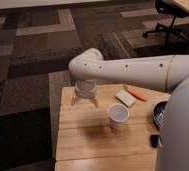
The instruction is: Push the ceramic bowl across the table
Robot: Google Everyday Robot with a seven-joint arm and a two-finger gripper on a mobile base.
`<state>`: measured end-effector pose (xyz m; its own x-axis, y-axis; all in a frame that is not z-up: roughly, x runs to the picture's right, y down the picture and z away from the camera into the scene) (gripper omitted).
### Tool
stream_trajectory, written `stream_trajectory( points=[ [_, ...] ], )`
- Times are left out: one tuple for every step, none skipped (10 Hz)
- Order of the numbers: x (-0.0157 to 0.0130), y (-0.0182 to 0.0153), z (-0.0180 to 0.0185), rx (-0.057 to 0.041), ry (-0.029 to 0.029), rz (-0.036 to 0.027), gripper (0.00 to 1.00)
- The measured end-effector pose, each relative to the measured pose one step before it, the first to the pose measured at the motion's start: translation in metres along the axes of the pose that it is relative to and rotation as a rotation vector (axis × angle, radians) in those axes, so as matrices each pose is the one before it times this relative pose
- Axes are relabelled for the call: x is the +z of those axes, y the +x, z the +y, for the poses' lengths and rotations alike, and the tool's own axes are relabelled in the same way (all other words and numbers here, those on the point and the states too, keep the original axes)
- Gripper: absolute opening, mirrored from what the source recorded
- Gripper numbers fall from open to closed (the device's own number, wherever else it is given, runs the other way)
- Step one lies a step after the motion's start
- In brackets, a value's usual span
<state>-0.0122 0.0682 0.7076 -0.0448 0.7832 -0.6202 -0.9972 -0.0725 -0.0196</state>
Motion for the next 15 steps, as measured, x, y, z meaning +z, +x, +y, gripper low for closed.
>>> stream_trajectory(
  points=[
    [-0.00714, -0.00344, -0.01128, 0.00814, 0.00886, -0.00913, 0.65],
    [-0.00574, -0.00266, -0.00822, 0.00306, 0.00586, -0.00775, 0.65],
    [-0.00408, -0.00289, -0.01164, -0.00029, 0.00609, -0.00464, 0.65],
    [-0.00217, -0.00296, -0.01013, 0.00256, 0.00248, -0.00421, 0.65],
    [-0.00682, -0.00633, -0.02005, 0.00856, 0.00531, -0.01336, 0.65],
    [-0.00559, -0.00474, -0.01562, 0.01229, -0.00075, -0.01018, 0.65],
    [-0.00366, -0.00271, -0.01339, 0.01797, -0.00126, -0.00484, 0.65],
    [-0.00187, -0.00130, -0.01474, 0.02628, 0.00403, 0.00055, 0.65],
    [0.00013, 0.00027, 0.00356, -0.00512, -0.00258, 0.00077, 0.65],
    [-0.00011, 0.00062, 0.00179, 0.00081, -0.00575, 0.00145, 0.65],
    [-0.00006, -0.00114, -0.00395, 0.00288, 0.00539, -0.00400, 0.65],
    [0.00008, 0.00003, 0.00267, -0.00435, -0.00124, 0.00021, 0.65],
    [-0.00001, -0.00007, -0.00009, 0.00024, -0.00004, -0.00024, 0.65],
    [-0.00019, -0.00039, -0.00063, 0.00181, 0.00008, -0.00062, 0.65],
    [0.00049, -0.00127, -0.00493, 0.02235, -0.00466, 0.00037, 0.65]
  ],
)
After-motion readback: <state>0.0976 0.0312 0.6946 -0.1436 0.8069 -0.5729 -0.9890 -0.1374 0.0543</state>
